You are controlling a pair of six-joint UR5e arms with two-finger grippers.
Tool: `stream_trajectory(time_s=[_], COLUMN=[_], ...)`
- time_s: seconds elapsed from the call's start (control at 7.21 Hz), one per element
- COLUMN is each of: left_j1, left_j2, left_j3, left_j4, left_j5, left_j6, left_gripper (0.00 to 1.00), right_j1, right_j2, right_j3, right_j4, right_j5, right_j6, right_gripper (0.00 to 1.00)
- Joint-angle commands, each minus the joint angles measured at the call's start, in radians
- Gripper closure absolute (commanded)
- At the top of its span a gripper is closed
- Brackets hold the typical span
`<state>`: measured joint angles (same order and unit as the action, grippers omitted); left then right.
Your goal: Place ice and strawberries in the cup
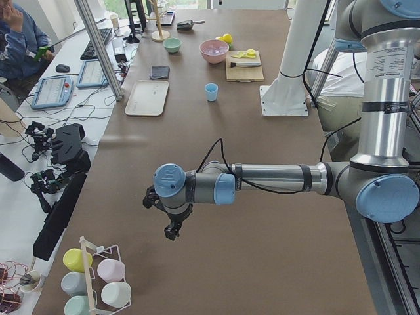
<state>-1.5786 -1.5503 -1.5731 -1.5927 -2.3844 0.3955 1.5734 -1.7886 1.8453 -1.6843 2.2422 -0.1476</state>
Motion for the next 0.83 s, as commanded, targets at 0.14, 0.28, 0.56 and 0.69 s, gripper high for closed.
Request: stream_trajectory(time_s=[0.14, 0.28, 0.56, 0.69], left_j1=[-0.004, -0.006, -0.014, -0.015], left_j2=[0.010, 0.010, 0.010, 0.010], left_j3=[0.015, 0.013, 0.024, 0.027], left_j4=[0.002, 0.003, 0.003, 0.002], left_j5=[0.001, 0.001, 0.001, 0.001], left_j6=[-0.001, -0.001, -0.001, 0.000], left_gripper=[0.02, 0.02, 0.02, 0.02], right_j1=[-0.001, -0.001, -0.001, -0.001], right_j2=[0.000, 0.000, -0.002, -0.002], right_j3=[0.000, 0.000, -0.006, -0.011], right_j4=[0.000, 0.000, -0.002, -0.002], right_j5=[0.002, 0.002, 0.005, 0.011], right_j6=[-0.006, -0.006, -0.006, -0.004], right_gripper=[0.00, 0.00, 0.00, 0.00])
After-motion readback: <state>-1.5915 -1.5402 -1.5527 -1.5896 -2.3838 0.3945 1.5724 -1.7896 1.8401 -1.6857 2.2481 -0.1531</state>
